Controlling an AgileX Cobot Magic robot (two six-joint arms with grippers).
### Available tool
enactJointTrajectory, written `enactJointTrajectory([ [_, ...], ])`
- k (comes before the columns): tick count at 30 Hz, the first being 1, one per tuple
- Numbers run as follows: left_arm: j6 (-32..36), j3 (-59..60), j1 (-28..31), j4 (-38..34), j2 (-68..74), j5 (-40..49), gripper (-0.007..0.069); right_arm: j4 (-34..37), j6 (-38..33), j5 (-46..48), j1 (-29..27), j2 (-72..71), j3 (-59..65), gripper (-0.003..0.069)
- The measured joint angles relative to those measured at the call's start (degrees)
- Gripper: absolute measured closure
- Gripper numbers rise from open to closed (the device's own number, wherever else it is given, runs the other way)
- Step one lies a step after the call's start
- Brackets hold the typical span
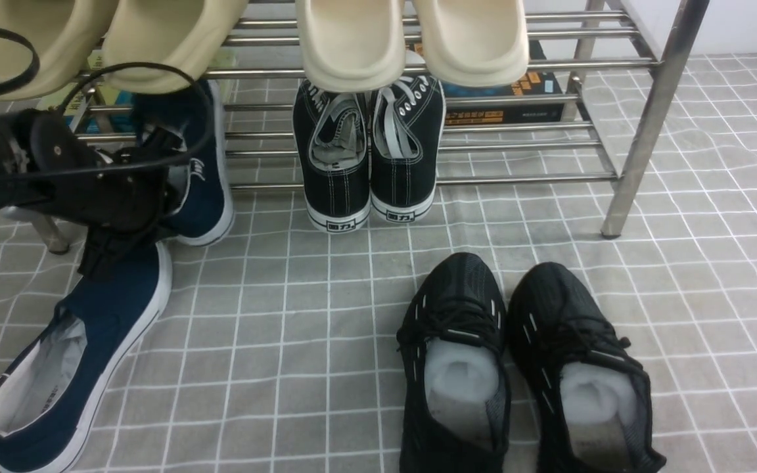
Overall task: Take the shoes off the shelf with your hand from the grey coffee tablecloth.
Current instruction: 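Grasp the leftmost shoe on the bottom shelf of the shoe rack with the left gripper, then set the held shoe down on the floor in front of the rack with the left gripper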
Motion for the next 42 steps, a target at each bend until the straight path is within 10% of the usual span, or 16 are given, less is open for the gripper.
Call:
enactJointTrajectory([
  [21, 5.4, 0.2, -3.2, 9.4, -10.8, 33.2, 0.0586, 0.0, 0.0, 0.0, 0.0, 0.0, 0.0, 0.042],
  [30, -7.8, 0.2, -18.9, 24.7, -11.2, 41.3, 0.0586, 0.0, 0.0, 0.0, 0.0, 0.0, 0.0, 0.042],
  [42, -12.1, 7.5, -19.8, 27.2, -11.7, 42.5, 0.0586, 0.0, 0.0, 0.0, 0.0, 0.0, 0.0, 0.042],
])
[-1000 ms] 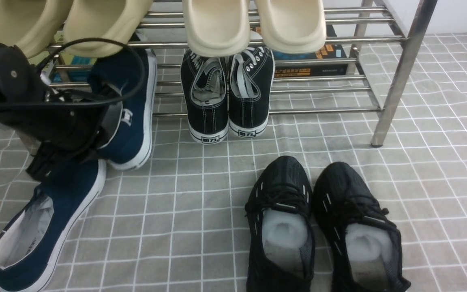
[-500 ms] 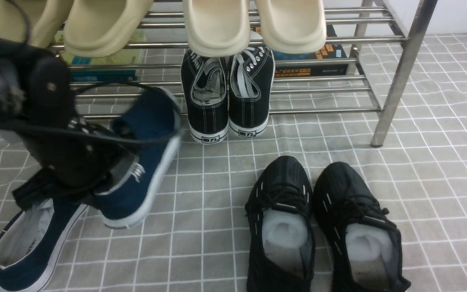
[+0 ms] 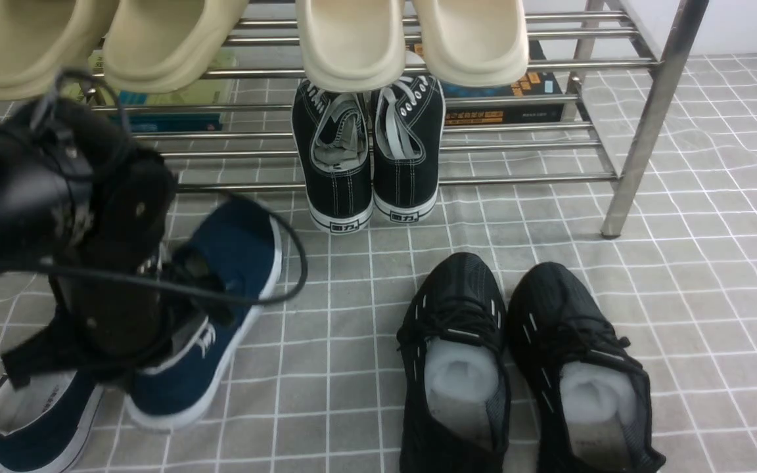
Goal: Take the shoes off the shelf with your hand from the grey coffee tablecloth.
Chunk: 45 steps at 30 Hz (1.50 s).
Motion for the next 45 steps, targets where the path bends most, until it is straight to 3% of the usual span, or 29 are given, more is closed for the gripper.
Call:
enactJointTrajectory([
  [9, -6.3, 7.6, 0.0, 0.0, 0.0, -7.6, 0.0585, 0.0, 0.0, 0.0, 0.0, 0.0, 0.0, 0.042],
  [20, -7.0, 8.6, 0.0, 1.9, -0.3, -7.7, 0.0565, 0.0, 0.0, 0.0, 0.0, 0.0, 0.0, 0.042],
  [33, -1.6, 7.3, 0.0, 4.4, -7.8, -3.1, 0.0312, 0.0, 0.0, 0.0, 0.0, 0.0, 0.0, 0.042],
  [36, 1.4, 5.5, 0.0, 5.4, -12.2, 0.4, 0.0306, 0.0, 0.0, 0.0, 0.0, 0.0, 0.0, 0.042],
  [39, 12.9, 2.3, 0.0, 5.9, -21.1, 5.9, 0.0337, 0.0, 0.0, 0.0, 0.0, 0.0, 0.0, 0.042],
  [42, 25.0, 1.4, 0.0, 4.7, -29.4, 8.4, 0.0437, 0.0, 0.0, 0.0, 0.0, 0.0, 0.0, 0.042],
  [45, 30.2, 1.7, 0.0, 1.6, -35.6, 9.2, 0.0529, 0.0, 0.0, 0.0, 0.0, 0.0, 0.0, 0.042],
])
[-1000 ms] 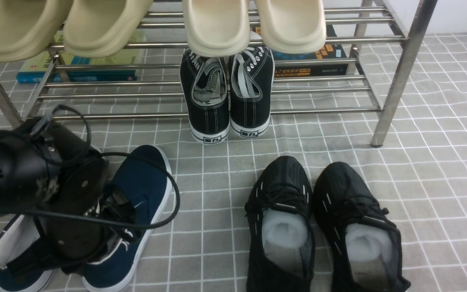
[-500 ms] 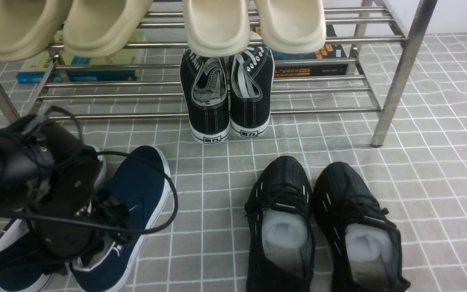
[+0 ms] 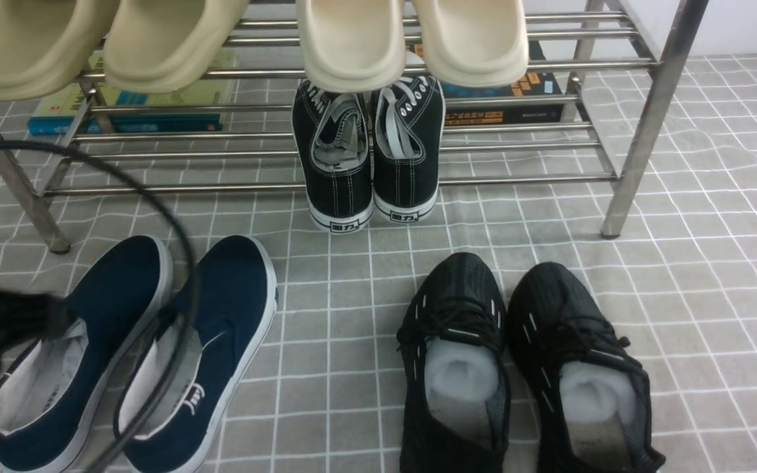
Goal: Take the shoes off the shelf with your hand from the grey coffee tablecloth.
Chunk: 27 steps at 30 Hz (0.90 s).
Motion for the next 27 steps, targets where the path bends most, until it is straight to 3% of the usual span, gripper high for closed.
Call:
enactJointTrajectory([
  [1, 3.1, 1.0, 0.0, -2.7, -4.7, 0.0, 0.058, 0.0, 0.0, 0.0, 0.0, 0.0, 0.0, 0.042],
  [3, 5.1, 2.4, 0.0, -5.4, -8.3, -1.5, 0.0608, 0.0, 0.0, 0.0, 0.0, 0.0, 0.0, 0.042],
  [4, 7.2, 5.5, 0.0, -7.7, -13.7, -6.6, 0.0621, 0.0, 0.0, 0.0, 0.0, 0.0, 0.0, 0.042],
  [12, 8.1, 20.4, 0.0, -9.1, -25.7, -34.1, 0.0623, 0.0, 0.0, 0.0, 0.0, 0.0, 0.0, 0.042],
  [27, 9.3, 25.0, 0.0, -8.2, -26.2, -37.5, 0.061, 0.0, 0.0, 0.0, 0.0, 0.0, 0.0, 0.042],
])
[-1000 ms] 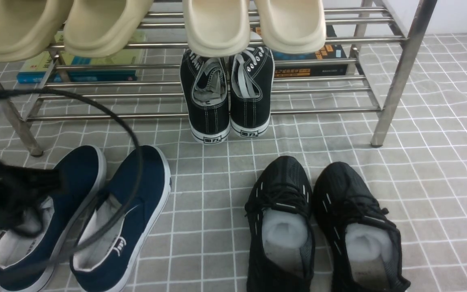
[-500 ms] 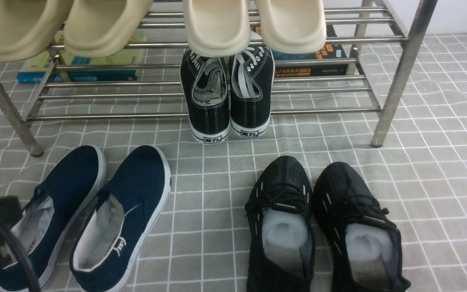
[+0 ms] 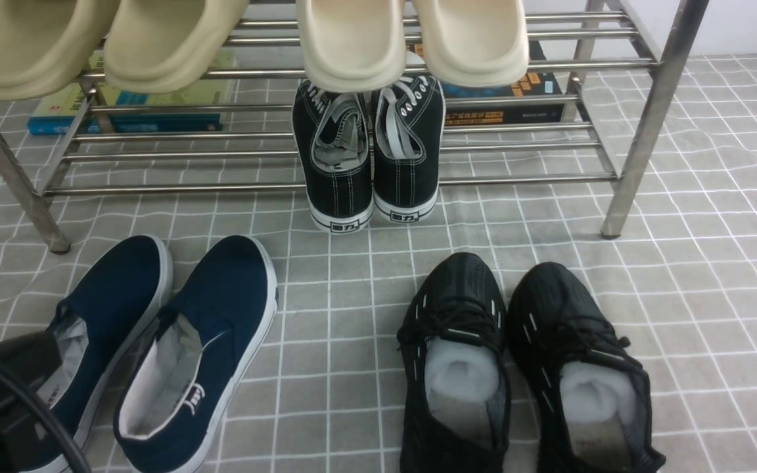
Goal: Take the shoes off the shelf with your hand from the grey coffee tablecloth.
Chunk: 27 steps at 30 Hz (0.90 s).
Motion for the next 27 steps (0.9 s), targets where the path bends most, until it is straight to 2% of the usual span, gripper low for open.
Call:
enactJointTrajectory([
  [3, 1.8, 1.6, 1.3, -0.8, -0.8, -1.4, 0.0609, 0.0, 0.0, 0.0, 0.0, 0.0, 0.0, 0.042],
  [7, 6.4, 9.4, 10.6, -4.7, -5.7, -6.5, 0.0602, 0.0, 0.0, 0.0, 0.0, 0.0, 0.0, 0.042],
  [13, 11.2, 20.5, 20.2, -4.8, -16.9, -7.3, 0.0596, 0.0, 0.0, 0.0, 0.0, 0.0, 0.0, 0.042],
  [21, 15.0, 28.2, 26.7, -4.7, -24.8, -8.4, 0.0589, 0.0, 0.0, 0.0, 0.0, 0.0, 0.0, 0.042],
  [27, 15.3, 30.3, 27.2, -4.7, -25.1, -11.0, 0.0584, 0.0, 0.0, 0.0, 0.0, 0.0, 0.0, 0.042],
])
